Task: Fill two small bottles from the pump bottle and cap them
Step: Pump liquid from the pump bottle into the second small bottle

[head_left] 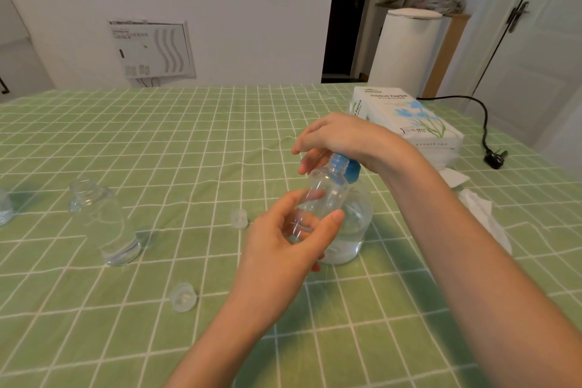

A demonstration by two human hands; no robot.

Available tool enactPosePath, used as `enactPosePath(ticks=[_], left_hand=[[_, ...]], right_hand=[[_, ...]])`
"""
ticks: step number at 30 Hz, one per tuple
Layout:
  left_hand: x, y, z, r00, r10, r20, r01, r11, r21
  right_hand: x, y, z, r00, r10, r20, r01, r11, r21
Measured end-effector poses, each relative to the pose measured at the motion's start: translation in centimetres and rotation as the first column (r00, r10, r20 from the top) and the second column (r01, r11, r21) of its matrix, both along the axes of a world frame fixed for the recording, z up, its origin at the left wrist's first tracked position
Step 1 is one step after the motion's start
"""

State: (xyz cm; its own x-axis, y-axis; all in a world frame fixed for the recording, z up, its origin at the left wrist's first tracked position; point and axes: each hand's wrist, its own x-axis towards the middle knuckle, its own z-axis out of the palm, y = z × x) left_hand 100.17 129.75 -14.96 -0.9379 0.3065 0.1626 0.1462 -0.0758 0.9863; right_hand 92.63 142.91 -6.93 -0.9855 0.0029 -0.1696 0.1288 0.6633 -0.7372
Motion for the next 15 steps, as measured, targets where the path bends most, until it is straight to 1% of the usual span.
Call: enactPosePath(ticks=[3,7,8,15], left_hand=[[0.0,0.0,0.0,1.000,-0.004,0.000,0.004,1.000,0.006],[0.1,0.0,0.2,1.000,-0.012,-0.010,0.012,1.000,0.011],[0.1,0.0,0.3,1.000,-0.010,-0.009,0.010,1.000,0.014],[0.0,-0.1,0.4,1.000,-0.010,-0.008,0.010,1.000,0.010]], right_hand=[[-0.1,-0.1,0.3,1.000,0.020,-0.001,-0.020,0.999,0.032],[-0.3,-0.1,1.2,0.999,0.013,-0.036,-0.006,0.982,0.188],[-0.3,-0.2,1.3,0.999,0.011,-0.039,-0.003,0.980,0.198],[-0.1,-0.2,0.8,0.999,0.041,-0.018,-0.040,0.998,0.052]])
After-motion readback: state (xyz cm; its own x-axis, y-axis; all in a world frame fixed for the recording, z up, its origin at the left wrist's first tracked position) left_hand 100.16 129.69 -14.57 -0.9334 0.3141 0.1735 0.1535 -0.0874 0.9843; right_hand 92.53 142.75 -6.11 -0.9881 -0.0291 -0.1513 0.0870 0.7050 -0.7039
